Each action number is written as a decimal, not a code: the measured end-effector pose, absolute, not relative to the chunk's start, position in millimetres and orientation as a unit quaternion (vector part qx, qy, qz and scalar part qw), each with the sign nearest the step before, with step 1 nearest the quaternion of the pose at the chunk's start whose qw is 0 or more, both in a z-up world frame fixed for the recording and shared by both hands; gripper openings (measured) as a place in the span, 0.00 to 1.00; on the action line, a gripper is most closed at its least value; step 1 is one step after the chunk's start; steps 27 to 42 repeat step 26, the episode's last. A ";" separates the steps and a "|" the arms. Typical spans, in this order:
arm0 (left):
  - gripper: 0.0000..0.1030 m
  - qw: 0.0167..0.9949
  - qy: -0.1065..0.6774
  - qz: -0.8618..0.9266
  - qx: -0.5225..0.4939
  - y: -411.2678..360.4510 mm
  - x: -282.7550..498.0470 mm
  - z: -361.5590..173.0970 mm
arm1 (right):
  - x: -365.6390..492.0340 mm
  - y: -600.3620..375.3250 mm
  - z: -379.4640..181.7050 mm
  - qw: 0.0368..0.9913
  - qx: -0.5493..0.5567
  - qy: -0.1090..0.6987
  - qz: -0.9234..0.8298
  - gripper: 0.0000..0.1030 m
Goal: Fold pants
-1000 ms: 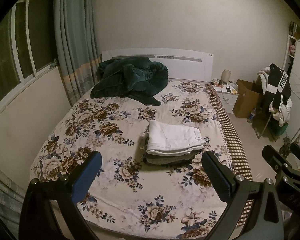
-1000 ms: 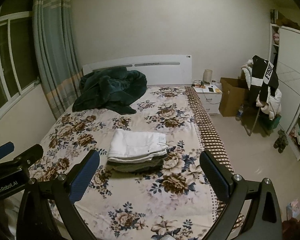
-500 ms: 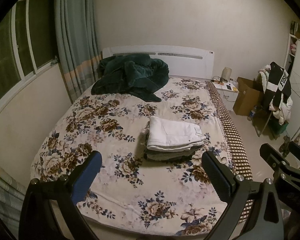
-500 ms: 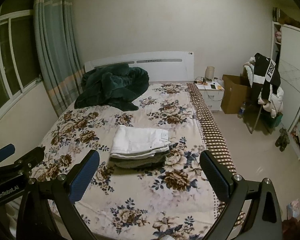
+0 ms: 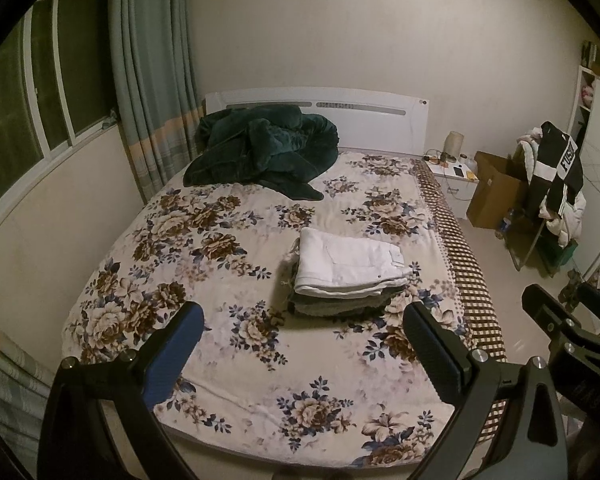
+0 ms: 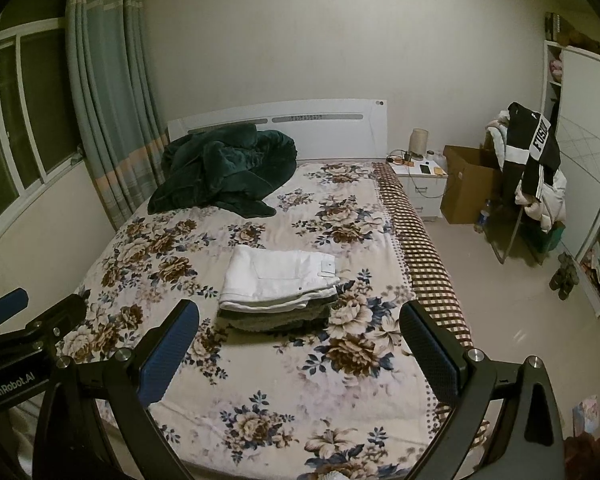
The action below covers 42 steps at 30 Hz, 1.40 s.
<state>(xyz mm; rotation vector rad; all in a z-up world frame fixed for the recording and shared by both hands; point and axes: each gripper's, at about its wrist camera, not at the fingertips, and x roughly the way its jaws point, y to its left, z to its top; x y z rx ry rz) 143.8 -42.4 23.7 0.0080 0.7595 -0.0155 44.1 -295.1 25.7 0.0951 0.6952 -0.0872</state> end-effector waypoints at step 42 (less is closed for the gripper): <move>0.99 0.929 0.369 -0.001 -0.001 -41.3 141.4 17.3 | 34.7 -295.5 14.8 0.936 0.049 0.346 -0.045 0.99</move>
